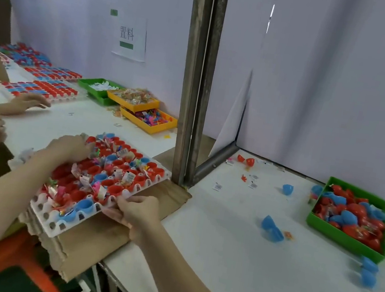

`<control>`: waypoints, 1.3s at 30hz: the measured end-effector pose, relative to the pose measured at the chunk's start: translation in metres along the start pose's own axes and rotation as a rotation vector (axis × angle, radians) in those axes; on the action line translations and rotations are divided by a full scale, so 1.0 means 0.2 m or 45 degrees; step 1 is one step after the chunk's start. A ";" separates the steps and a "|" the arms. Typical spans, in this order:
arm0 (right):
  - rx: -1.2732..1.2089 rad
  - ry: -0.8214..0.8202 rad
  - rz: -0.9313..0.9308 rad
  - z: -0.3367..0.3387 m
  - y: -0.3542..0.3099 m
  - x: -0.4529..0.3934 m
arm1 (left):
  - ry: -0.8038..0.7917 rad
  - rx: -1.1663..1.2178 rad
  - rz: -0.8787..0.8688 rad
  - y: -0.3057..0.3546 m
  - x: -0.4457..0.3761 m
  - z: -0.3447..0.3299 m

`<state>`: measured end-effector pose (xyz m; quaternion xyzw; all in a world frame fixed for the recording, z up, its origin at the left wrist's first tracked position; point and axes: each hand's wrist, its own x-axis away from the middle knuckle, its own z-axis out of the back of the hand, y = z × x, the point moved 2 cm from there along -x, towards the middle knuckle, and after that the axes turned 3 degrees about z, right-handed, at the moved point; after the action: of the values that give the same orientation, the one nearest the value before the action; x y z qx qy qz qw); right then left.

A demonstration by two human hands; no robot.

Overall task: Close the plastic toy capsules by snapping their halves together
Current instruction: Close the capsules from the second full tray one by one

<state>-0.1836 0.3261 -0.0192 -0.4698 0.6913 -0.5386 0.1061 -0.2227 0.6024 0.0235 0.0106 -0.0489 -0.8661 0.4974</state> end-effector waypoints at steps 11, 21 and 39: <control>0.054 0.046 -0.134 0.06 0.07 0.26 | -0.101 0.206 0.028 -0.19 0.17 0.03; 0.169 0.117 0.016 0.41 0.06 0.70 | -0.258 0.508 -0.104 0.05 0.64 0.04; 0.223 0.405 0.058 1.86 -0.41 1.80 | -0.571 0.506 -0.541 1.50 1.60 0.04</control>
<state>-0.0894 -0.1874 0.0311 -0.3518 0.6604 -0.6617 0.0479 -0.1272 0.1773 0.0704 -0.0732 -0.3207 -0.9045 0.2716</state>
